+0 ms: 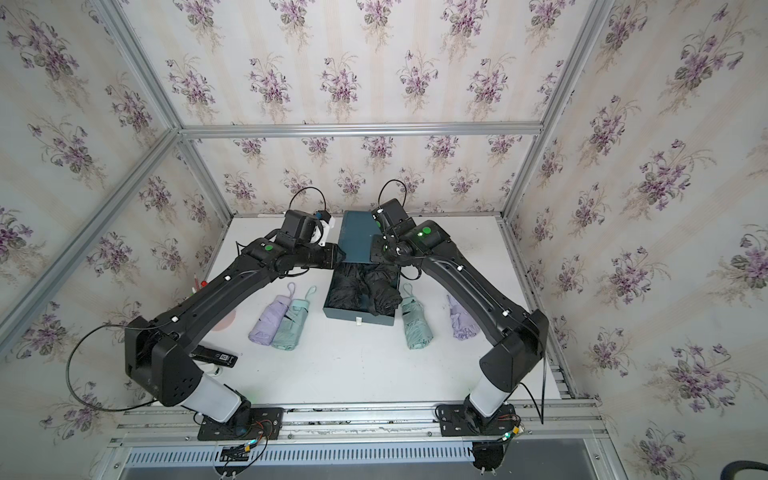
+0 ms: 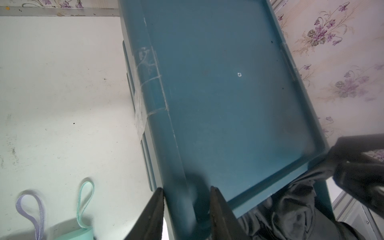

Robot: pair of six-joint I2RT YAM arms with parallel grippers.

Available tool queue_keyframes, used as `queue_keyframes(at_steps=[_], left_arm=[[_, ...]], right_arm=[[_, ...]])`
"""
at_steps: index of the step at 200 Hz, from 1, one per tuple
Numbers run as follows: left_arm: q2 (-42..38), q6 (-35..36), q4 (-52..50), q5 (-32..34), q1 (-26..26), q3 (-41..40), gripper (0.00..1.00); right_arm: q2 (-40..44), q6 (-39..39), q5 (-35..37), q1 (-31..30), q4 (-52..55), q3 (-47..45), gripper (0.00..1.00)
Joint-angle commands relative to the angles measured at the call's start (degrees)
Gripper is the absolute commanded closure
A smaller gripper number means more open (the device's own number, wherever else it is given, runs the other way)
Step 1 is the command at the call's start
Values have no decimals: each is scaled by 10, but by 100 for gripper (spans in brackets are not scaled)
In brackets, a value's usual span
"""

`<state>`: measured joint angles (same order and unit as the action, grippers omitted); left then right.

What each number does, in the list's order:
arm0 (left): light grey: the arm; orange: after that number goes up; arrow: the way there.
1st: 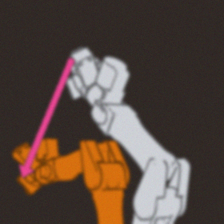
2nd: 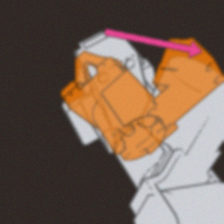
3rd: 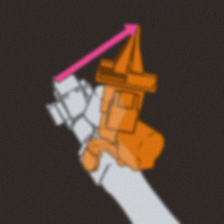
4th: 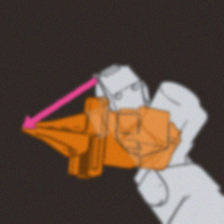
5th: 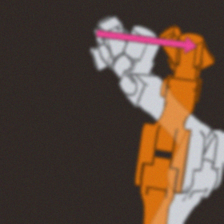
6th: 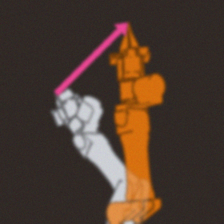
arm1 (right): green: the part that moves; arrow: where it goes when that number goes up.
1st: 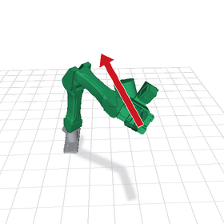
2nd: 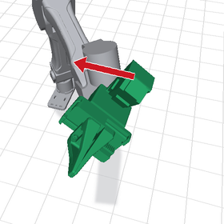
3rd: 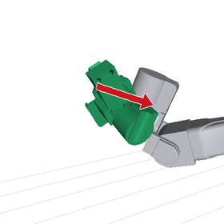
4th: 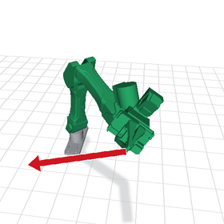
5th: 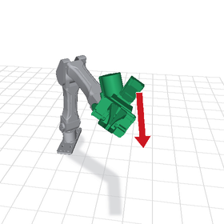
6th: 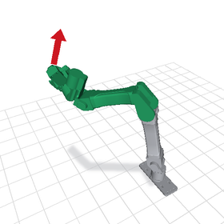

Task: Place the umbrella in the drawer by color
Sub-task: Place the umbrella in the drawer.

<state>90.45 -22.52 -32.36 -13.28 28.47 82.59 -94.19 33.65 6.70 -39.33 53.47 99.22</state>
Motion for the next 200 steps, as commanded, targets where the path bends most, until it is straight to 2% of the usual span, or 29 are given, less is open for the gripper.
queue_keyframes(at_steps=[1,45,85,110,136,167,200], left_arm=[[8,5,-65,4,1,-1,63],[19,-1,-68,-3,1,10,65],[18,-3,-69,-5,1,12,64],[18,-2,-69,-8,1,9,65],[17,-3,-69,-12,0,7,65],[15,-3,-72,-11,1,7,65],[18,-4,-79,-2,-1,14,64]], right_arm=[[21,0,61,-12,-9,-28,54],[38,22,56,-33,-26,-80,69],[5,20,35,-34,-56,-82,70],[-32,11,11,-34,-74,-66,63],[-42,4,39,-35,-86,-54,61],[-11,-7,46,-48,-78,-47,43],[22,-18,102,-87,0,-5,30]])
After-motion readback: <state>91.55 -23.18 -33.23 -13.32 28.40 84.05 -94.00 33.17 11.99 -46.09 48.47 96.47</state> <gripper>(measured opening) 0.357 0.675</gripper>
